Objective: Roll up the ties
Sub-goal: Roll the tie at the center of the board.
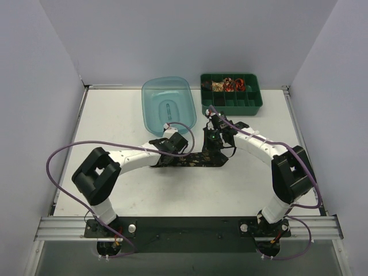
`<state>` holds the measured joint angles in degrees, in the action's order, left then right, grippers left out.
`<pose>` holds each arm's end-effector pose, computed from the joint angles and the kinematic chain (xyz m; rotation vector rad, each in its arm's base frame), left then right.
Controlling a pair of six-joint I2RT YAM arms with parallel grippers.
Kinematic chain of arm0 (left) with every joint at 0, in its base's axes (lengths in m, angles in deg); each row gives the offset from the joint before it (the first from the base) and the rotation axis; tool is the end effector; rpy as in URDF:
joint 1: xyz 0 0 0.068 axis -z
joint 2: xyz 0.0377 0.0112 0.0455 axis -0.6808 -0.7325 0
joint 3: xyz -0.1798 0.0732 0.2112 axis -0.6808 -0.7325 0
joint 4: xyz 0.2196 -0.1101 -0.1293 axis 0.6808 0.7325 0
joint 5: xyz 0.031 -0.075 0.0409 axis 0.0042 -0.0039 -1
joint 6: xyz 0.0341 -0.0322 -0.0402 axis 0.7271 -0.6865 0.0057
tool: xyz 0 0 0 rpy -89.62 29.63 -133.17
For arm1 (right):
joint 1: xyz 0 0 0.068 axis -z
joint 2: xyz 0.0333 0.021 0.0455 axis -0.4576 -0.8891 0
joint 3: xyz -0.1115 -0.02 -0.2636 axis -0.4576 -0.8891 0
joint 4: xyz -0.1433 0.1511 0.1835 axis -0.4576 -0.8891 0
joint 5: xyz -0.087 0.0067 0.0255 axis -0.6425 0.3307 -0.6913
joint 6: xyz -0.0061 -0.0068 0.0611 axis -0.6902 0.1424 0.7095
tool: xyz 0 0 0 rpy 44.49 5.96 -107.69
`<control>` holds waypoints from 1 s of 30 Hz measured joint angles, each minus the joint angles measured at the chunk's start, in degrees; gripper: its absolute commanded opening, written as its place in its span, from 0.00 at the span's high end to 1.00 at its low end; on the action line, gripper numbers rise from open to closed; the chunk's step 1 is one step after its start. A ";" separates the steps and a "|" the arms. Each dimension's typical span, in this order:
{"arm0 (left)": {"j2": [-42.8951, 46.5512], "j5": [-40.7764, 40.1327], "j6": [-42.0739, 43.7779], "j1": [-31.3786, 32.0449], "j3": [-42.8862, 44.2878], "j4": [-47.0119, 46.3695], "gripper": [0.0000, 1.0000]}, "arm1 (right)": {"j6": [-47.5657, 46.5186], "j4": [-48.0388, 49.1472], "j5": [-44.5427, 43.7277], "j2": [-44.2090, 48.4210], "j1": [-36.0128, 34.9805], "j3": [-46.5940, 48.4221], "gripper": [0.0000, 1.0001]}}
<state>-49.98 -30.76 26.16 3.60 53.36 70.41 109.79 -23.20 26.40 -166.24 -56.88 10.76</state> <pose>0.2603 -0.2400 0.1682 0.1285 2.4922 0.1815 0.3274 0.2007 0.2215 -0.2901 2.4330 0.7450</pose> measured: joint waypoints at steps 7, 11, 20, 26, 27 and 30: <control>3.39 6.40 -0.17 -2.54 -3.50 -4.61 0.37 | -0.02 0.00 0.39 0.00 0.00 0.00 0.98; 3.87 8.63 -0.26 -3.93 -4.35 -6.47 0.37 | 0.00 -0.02 0.50 -0.09 0.00 0.07 0.98; 5.09 11.41 -0.31 -5.95 -5.35 -8.76 0.37 | -0.02 -0.02 1.46 -0.17 -0.02 0.17 0.98; 8.74 12.79 -0.26 -7.89 -5.95 -7.19 0.37 | -0.04 -0.37 1.90 -0.17 -0.46 0.59 0.98; 9.75 12.83 -0.26 -8.17 -5.95 -6.84 0.37 | -0.02 -0.46 1.92 -0.17 -0.57 0.81 0.98; 12.39 13.18 -0.13 -9.18 -5.95 -6.32 0.37 | -0.02 -0.48 1.95 -0.17 -1.31 1.66 0.98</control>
<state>-37.59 -17.58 26.03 -5.58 47.42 64.09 109.77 -23.68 28.34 -166.42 -58.19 12.42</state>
